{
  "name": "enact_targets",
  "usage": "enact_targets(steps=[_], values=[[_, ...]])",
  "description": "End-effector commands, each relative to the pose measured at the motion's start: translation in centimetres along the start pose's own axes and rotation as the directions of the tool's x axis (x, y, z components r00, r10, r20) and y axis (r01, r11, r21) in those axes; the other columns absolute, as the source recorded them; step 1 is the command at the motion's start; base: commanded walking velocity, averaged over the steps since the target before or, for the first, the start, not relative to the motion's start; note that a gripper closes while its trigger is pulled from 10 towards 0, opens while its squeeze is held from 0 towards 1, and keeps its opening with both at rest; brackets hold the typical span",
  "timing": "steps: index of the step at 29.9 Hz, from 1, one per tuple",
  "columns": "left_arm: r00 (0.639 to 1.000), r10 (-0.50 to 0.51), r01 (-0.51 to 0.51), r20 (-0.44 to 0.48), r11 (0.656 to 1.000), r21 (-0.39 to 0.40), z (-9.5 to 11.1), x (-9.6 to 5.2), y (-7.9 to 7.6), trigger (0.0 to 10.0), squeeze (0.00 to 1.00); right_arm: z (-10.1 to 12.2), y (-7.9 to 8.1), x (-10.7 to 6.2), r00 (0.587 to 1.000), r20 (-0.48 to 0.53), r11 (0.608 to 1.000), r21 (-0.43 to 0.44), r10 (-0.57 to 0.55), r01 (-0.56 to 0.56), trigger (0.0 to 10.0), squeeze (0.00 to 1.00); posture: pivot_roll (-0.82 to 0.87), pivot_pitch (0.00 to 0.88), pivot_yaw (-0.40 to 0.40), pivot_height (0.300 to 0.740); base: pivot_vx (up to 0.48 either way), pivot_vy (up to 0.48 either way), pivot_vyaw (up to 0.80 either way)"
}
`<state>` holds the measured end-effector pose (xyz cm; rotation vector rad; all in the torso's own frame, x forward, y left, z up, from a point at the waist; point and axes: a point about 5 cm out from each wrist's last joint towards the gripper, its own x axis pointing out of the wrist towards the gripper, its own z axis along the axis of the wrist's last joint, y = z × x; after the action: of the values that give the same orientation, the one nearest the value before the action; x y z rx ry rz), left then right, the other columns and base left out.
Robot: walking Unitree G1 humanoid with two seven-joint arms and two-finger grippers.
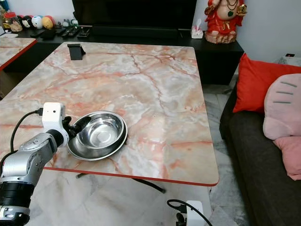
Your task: Setting the table
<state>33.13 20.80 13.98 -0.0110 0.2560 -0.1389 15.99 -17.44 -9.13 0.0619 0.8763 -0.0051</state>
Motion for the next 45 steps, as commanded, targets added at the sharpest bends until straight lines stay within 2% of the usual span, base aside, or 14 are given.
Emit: enact_targets(steps=[1, 10, 14, 24, 33, 45], values=[[1.0, 0.014, -0.014, -0.004, 0.999, 0.051, -0.2, 0.1, 0.1, 10.0, 0.0, -0.1, -0.1, 0.0, 1.0, -0.011, 1.0, 0.002, -0.004, 0.004, 10.0, 0.0, 0.08, 0.0, -0.001, 0.74, 0.0, 0.0, 0.0], [0.999, 0.052, -0.051, -0.004, 0.995, 0.086, -0.5, 0.2, 0.3, 10.0, 0.0, -0.1, 0.0, 0.0, 1.0, -0.011, 1.0, 0.001, -0.004, 0.004, 10.0, 0.0, 0.08, 0.0, -0.004, 0.74, 0.0, 0.0, 0.0], [0.997, 0.072, -0.071, -0.006, 0.989, 0.13, -0.7, 0.3, 0.5, 10.0, 0.0, -0.1, 0.0, 0.0, 1.0, -0.01, 1.0, 0.0, -0.003, 0.003, 10.0, 0.0, 0.08, 0.0, -0.001, 0.74, 0.0, 0.0, 0.0], [0.992, 0.123, -0.12, -0.011, 0.982, 0.148, -0.9, 0.4, 1.1, 10.0, 0.0, -0.1, 0.0, 0.0, 1.0, -0.01, 1.0, 0.003, -0.003, 0.003, 10.0, 0.0, 0.08, 0.0, 0.0, 0.74, 0.0, 0.0, 0.0], [0.991, 0.127, -0.131, 0.037, 0.982, 0.138, 0.1, 0.5, 1.2, 10.0, 0.0, -0.1, 0.0, 0.0, 1.0, -0.01, 1.0, 0.002, -0.002, 0.002, 10.0, 0.0, 0.08, 0.0, -0.003, 0.74, 0.0, 0.0, 0.0], [0.992, 0.114, -0.12, 0.047, 0.981, 0.151, 0.4, 0.6, 1.0, 10.0, 0.0, -0.1, 0.0, 0.0, 1.0, -0.009, 1.0, 0.003, -0.001, 0.001, 10.0, 0.0, 0.08, 0.0, -0.002, 0.74, 0.0, 0.0, 0.0]])
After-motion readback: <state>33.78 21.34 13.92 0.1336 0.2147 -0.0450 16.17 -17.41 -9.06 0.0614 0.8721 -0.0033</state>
